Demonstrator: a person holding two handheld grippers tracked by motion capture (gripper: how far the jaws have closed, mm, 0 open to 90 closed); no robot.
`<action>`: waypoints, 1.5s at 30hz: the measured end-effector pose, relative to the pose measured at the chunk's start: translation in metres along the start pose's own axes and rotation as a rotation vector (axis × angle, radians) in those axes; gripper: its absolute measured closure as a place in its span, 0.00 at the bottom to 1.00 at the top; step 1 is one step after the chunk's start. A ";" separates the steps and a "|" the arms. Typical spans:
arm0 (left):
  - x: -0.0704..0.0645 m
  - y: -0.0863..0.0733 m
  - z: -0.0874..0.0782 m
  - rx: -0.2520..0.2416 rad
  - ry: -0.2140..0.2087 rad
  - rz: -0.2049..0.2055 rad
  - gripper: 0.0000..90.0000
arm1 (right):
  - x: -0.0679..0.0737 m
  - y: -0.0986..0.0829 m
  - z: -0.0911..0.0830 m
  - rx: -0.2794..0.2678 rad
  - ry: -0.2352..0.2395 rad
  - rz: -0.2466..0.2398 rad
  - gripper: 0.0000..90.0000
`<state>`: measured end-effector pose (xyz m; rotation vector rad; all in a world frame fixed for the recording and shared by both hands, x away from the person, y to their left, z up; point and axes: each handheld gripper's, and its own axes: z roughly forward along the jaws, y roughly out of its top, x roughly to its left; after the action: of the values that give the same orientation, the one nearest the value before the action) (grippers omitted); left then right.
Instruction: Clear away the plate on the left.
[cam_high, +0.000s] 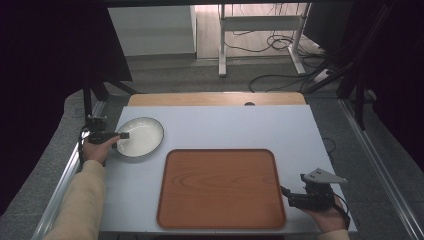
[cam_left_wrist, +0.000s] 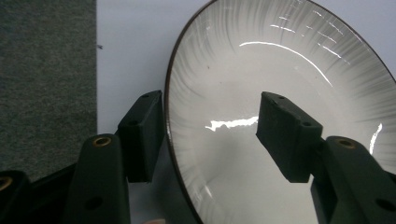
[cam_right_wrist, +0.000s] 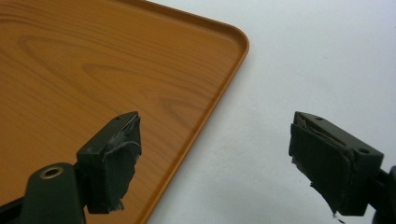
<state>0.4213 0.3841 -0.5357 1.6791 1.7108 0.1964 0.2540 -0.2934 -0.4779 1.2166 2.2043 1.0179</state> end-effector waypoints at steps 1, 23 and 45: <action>0.000 0.000 0.002 0.009 -0.005 -0.004 0.47 | 0.000 0.000 0.000 0.000 0.000 0.002 0.19; 0.011 0.002 -0.001 0.046 -0.017 -0.101 0.81 | -0.002 0.000 -0.001 -0.005 0.002 0.001 0.19; -0.018 0.014 -0.033 -0.029 0.004 -0.016 0.93 | -0.002 0.002 -0.004 -0.021 0.014 0.003 0.19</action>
<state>0.4116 0.3819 -0.4975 1.6441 1.7156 0.2164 0.2534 -0.2965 -0.4740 1.2076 2.1975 1.0505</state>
